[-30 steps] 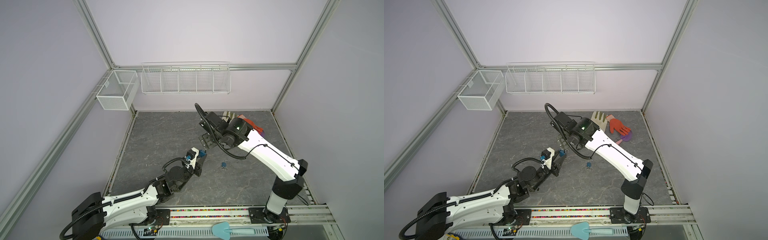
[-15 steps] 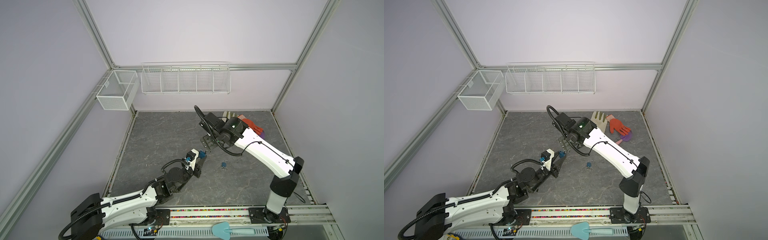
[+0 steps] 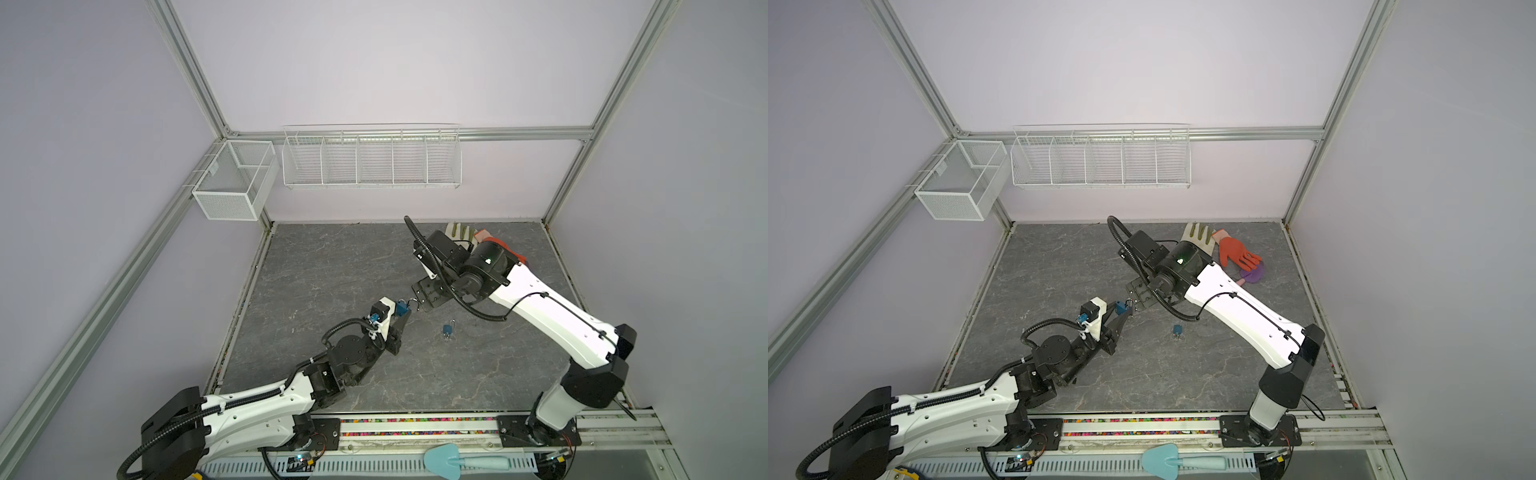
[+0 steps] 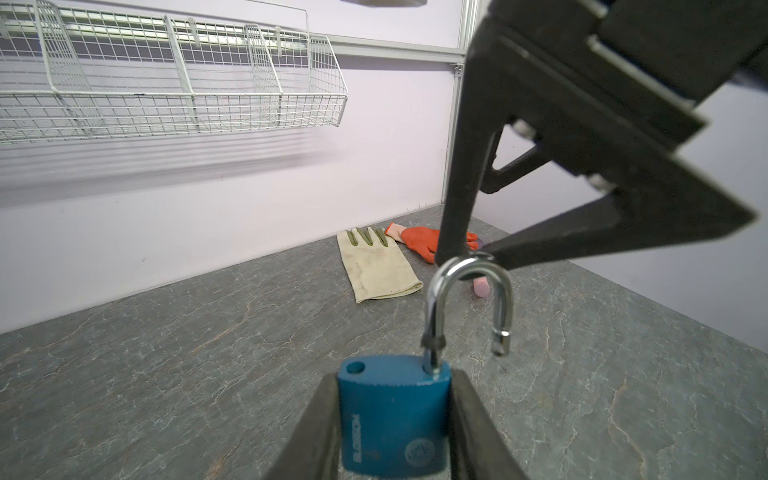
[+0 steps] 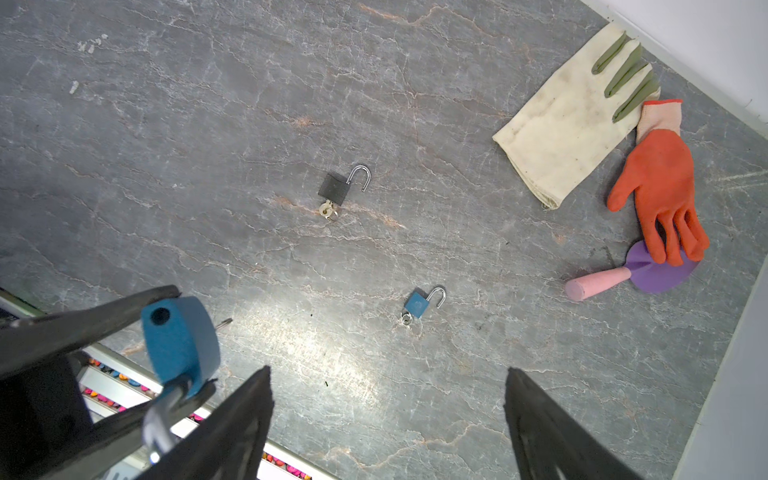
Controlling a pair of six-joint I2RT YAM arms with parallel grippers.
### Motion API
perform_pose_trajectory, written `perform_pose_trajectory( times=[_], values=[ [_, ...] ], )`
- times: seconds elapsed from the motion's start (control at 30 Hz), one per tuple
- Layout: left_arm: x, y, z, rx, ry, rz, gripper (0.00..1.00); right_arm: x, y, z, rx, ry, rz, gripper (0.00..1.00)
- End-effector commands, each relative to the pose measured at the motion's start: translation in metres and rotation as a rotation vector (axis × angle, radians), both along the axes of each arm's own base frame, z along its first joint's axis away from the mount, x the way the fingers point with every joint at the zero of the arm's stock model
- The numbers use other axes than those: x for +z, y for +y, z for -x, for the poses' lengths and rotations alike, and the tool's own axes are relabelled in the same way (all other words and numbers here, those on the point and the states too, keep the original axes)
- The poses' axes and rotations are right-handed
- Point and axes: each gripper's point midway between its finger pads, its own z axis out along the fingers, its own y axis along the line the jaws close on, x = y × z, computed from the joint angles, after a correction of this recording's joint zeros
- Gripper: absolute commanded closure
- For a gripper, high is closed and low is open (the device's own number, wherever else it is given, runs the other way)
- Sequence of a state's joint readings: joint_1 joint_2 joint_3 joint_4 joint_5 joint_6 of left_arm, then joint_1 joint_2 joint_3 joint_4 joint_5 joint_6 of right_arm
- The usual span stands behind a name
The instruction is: Unlock with the key
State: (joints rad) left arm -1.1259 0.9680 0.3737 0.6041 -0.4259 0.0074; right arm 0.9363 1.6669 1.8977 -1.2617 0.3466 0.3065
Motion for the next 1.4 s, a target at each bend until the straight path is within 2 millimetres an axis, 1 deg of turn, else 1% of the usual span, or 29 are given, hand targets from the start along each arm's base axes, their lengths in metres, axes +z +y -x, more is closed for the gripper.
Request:
perform_pose_trajectory(
  times=[0.0, 0.1, 0.23, 0.3, 0.4, 0.47, 0.57, 0.63, 0.7, 0.77, 0.87, 0.9, 0.97, 1.07, 1.13, 1.2, 1.27, 1.37],
  values=[
    [0.027, 0.003, -0.002, 0.018, -0.028, 0.081, 1.00, 0.010, -0.004, 0.005, 0.011, -0.020, -0.053, 0.11],
    [0.027, 0.003, -0.003, 0.023, -0.024, 0.087, 1.00, 0.010, 0.003, 0.013, 0.041, 0.007, -0.124, 0.11],
    [0.027, 0.001, -0.003, 0.019, -0.014, 0.091, 1.00, 0.011, -0.008, 0.012, 0.018, -0.009, -0.113, 0.12],
    [0.028, 0.001, -0.004, 0.019, -0.009, 0.094, 1.00, 0.013, -0.011, 0.013, 0.016, -0.002, -0.153, 0.11],
    [0.025, -0.001, -0.005, 0.022, 0.018, 0.098, 1.00, 0.014, -0.025, 0.014, -0.011, -0.006, -0.176, 0.12],
    [0.020, -0.004, -0.007, 0.021, 0.064, 0.102, 1.00, 0.010, -0.035, 0.015, -0.030, 0.008, -0.179, 0.11],
    [0.004, -0.011, -0.007, 0.014, 0.196, 0.139, 1.00, 0.003, -0.052, 0.017, -0.070, 0.009, -0.215, 0.12],
    [-0.013, -0.018, -0.005, 0.006, 0.328, 0.148, 1.00, -0.006, -0.069, 0.016, -0.125, 0.016, -0.233, 0.11],
    [-0.036, -0.022, -0.002, 0.026, 0.460, 0.120, 1.00, -0.019, -0.087, 0.015, -0.198, 0.032, -0.241, 0.11],
    [-0.061, -0.025, 0.006, 0.061, 0.594, 0.073, 1.00, -0.031, -0.104, 0.015, -0.264, 0.038, -0.256, 0.11],
    [-0.099, -0.024, 0.022, 0.126, 0.786, -0.007, 1.00, -0.050, -0.119, 0.017, -0.323, 0.040, -0.278, 0.11],
    [-0.111, -0.024, 0.028, 0.135, 0.845, -0.035, 1.00, -0.054, -0.121, 0.015, -0.336, 0.037, -0.295, 0.11],
    [-0.136, -0.026, 0.042, 0.167, 0.971, -0.097, 1.00, -0.069, -0.127, 0.016, -0.372, 0.061, -0.316, 0.11],
    [-0.164, -0.036, 0.056, 0.194, 1.058, -0.164, 1.00, -0.089, -0.130, 0.018, -0.407, 0.107, -0.335, 0.11],
    [-0.182, -0.043, 0.061, 0.210, 1.122, -0.191, 1.00, -0.098, -0.132, 0.018, -0.423, 0.119, -0.334, 0.11],
    [-0.198, -0.051, 0.066, 0.218, 1.175, -0.221, 1.00, -0.103, -0.134, 0.018, -0.428, 0.123, -0.335, 0.11],
    [-0.213, -0.053, 0.068, 0.271, 1.228, -0.237, 1.00, -0.108, -0.139, 0.018, -0.444, 0.128, -0.327, 0.11],
    [-0.225, -0.058, 0.070, 0.286, 1.262, -0.264, 1.00, -0.115, -0.143, 0.017, -0.456, 0.137, -0.330, 0.11]
  ],
)
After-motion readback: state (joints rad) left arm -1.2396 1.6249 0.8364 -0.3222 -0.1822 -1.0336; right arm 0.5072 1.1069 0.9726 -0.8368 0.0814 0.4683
